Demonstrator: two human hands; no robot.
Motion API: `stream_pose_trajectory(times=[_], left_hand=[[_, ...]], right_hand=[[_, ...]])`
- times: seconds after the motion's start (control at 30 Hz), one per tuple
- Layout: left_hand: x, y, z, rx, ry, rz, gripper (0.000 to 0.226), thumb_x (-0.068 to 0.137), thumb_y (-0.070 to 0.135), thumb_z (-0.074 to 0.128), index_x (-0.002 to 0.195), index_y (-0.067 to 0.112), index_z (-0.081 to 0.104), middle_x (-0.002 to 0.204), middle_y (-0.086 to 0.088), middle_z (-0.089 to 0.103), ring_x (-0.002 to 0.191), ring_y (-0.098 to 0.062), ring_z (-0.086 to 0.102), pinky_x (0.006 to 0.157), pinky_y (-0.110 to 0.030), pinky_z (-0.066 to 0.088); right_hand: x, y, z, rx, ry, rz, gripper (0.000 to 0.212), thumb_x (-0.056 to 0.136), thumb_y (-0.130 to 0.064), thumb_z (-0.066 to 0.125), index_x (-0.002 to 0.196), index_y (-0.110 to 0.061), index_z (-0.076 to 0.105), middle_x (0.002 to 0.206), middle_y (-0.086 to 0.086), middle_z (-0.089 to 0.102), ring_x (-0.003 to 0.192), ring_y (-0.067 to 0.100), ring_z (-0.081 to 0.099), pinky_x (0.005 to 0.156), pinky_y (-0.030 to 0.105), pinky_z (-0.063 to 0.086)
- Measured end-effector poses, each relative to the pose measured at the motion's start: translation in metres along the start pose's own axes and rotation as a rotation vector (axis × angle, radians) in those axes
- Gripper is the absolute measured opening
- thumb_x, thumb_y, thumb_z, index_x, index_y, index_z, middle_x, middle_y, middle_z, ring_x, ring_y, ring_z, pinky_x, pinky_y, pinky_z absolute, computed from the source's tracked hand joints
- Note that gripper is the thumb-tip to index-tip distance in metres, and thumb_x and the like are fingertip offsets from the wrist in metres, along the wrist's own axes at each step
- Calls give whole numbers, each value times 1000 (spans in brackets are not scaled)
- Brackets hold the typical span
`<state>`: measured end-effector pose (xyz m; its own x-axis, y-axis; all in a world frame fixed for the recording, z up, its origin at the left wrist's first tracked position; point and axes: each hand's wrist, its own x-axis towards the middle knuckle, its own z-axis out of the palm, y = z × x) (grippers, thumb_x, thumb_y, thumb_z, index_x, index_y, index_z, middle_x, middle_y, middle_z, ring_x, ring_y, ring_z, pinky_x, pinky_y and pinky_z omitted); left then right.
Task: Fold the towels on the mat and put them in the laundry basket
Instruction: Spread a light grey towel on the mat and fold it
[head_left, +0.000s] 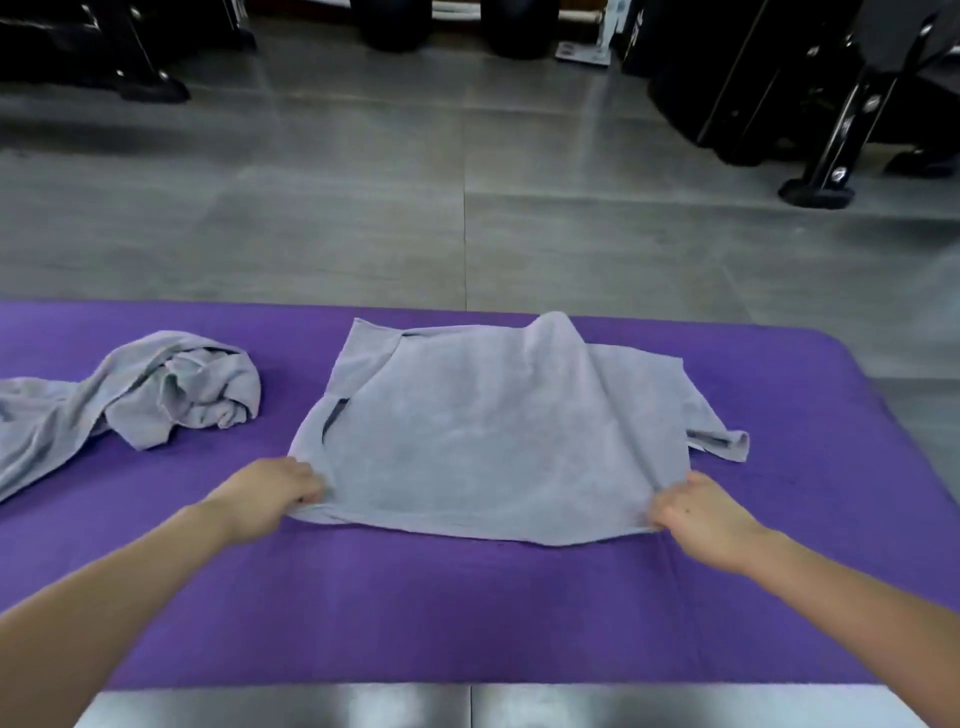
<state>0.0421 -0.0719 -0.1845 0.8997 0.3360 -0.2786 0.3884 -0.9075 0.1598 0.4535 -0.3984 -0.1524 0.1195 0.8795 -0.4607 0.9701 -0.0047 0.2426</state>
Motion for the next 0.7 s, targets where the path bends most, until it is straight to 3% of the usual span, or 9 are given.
stream_pose_trajectory(times=[0.07, 0.13, 0.17, 0.23, 0.3, 0.37, 0.47, 0.6, 0.7], left_hand=[[-8, 8, 26, 9, -97, 31, 42, 48, -5, 56, 77, 24, 44, 70, 15, 51, 65, -10, 52, 55, -26, 47], [-14, 14, 40, 23, -279, -24, 31, 66, 1, 54, 84, 25, 49, 73, 17, 47, 73, -4, 47, 67, -24, 46], [-17, 19, 44, -11, -420, -38, 31, 73, 1, 48, 89, 26, 57, 79, 17, 49, 78, -4, 48, 73, -24, 46], [-16, 25, 46, -203, -618, -89, 44, 75, -3, 39, 98, 22, 66, 87, 14, 54, 78, -5, 53, 75, -22, 48], [-9, 28, 39, -338, -543, -146, 42, 77, -5, 40, 98, 18, 69, 84, 17, 57, 72, 3, 53, 70, -12, 45], [3, 21, 29, -382, -324, -220, 35, 80, -1, 46, 85, 27, 65, 79, 22, 57, 76, 1, 55, 68, -5, 38], [30, 3, 5, -295, -41, -339, 23, 88, 9, 48, 89, 23, 66, 81, 17, 58, 83, -10, 56, 70, -18, 37], [78, -27, -20, -233, 239, -474, 21, 90, 14, 48, 97, 20, 67, 100, 2, 64, 95, -22, 60, 73, -28, 43], [114, -47, -25, -213, 354, -541, 24, 90, 9, 46, 100, 17, 66, 103, -3, 63, 96, -27, 58, 70, -31, 42]], right_hand=[[0, -29, 4, -79, -157, -61, 42, 32, -7, 80, 51, -29, 49, 55, -6, 62, 53, 11, 63, 55, 26, 34], [1, -49, 7, -78, -353, -59, 20, 72, 0, 65, 76, -19, 60, 84, 7, 65, 94, 23, 67, 65, 28, 32], [3, -56, 8, -69, -455, -36, 13, 82, 0, 56, 84, -10, 62, 91, 10, 63, 104, 28, 63, 65, 26, 33], [8, -63, 5, -17, -552, -19, 23, 86, -2, 49, 103, -5, 65, 106, 12, 64, 105, 30, 61, 67, 25, 36], [18, -63, -1, 52, -555, -11, 31, 85, -4, 48, 110, -11, 66, 108, 8, 64, 98, 27, 61, 64, 24, 38], [36, -58, -8, 134, -439, -1, 31, 88, -12, 45, 111, -19, 65, 115, 3, 64, 105, 26, 60, 71, 25, 41], [71, -51, -29, 48, -244, -22, 31, 92, -18, 43, 115, -19, 63, 120, 7, 62, 111, 27, 58, 80, 29, 42], [131, -40, -64, -96, -59, -30, 26, 93, -14, 42, 110, -11, 62, 116, 8, 64, 108, 26, 58, 79, 30, 40], [186, -35, -81, -82, 63, 42, 26, 93, -11, 43, 114, -12, 58, 118, 7, 61, 111, 25, 53, 85, 31, 38]])
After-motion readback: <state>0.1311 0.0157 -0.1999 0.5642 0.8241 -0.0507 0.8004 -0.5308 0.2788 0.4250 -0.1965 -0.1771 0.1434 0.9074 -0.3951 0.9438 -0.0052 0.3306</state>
